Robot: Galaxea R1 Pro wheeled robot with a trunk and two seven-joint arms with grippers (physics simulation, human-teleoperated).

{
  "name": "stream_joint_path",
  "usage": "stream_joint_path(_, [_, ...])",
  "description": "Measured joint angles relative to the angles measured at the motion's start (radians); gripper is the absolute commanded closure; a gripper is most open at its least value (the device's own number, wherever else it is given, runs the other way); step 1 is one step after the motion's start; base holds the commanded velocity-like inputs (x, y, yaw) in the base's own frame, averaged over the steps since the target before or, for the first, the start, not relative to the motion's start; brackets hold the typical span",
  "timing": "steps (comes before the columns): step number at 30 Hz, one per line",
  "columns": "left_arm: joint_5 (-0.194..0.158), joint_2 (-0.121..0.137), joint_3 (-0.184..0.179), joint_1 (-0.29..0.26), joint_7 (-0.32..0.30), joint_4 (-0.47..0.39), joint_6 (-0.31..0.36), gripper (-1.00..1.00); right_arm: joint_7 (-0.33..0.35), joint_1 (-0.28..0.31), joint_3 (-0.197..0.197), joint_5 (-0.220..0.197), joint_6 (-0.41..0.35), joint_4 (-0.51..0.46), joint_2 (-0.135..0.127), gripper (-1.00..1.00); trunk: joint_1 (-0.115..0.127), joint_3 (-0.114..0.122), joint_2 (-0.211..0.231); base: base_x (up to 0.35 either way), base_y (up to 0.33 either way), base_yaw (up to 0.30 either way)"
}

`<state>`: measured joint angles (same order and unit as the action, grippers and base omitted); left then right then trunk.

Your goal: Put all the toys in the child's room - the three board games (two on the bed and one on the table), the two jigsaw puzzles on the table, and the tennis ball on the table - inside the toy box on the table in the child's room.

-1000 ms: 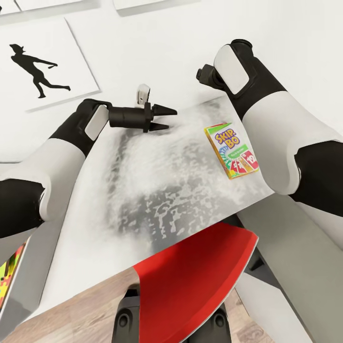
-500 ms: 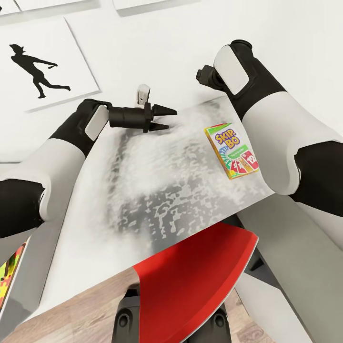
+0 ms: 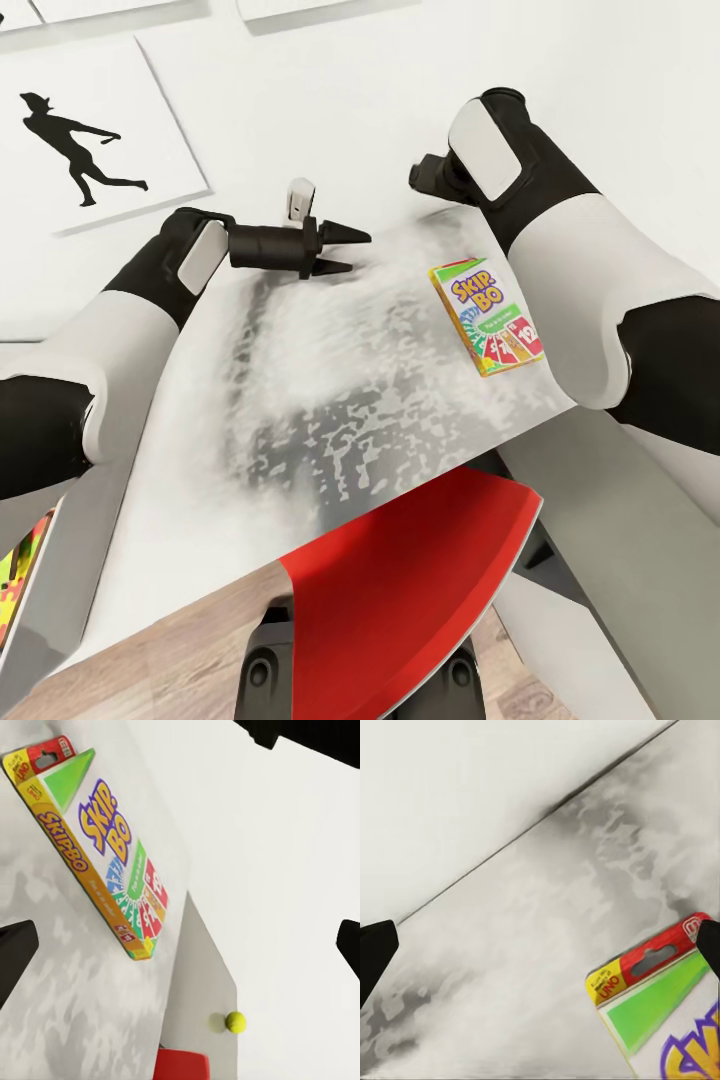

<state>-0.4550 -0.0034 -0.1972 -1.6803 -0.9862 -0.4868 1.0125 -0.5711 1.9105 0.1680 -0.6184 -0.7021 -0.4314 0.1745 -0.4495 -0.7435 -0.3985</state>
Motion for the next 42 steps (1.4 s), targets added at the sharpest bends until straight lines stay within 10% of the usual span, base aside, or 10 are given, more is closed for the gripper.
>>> stream_joint_path(33, [-0.007,-0.037,0.006,0.0,0.028,0.0,0.01,-1.0,-0.007,0.0,0.016,0.028,0.029,0.13,-0.036,-1.0,0.0,0.0,0.0,0.0,0.0,0.0])
stream_joint_path(42, [-0.008,-0.042,0.004,0.0,0.031,0.0,0.01,-1.0,-0.009,0.0,0.104,0.043,0.128,0.136,-0.05,-1.0,0.0,0.0,0.0,0.0,0.0,0.0])
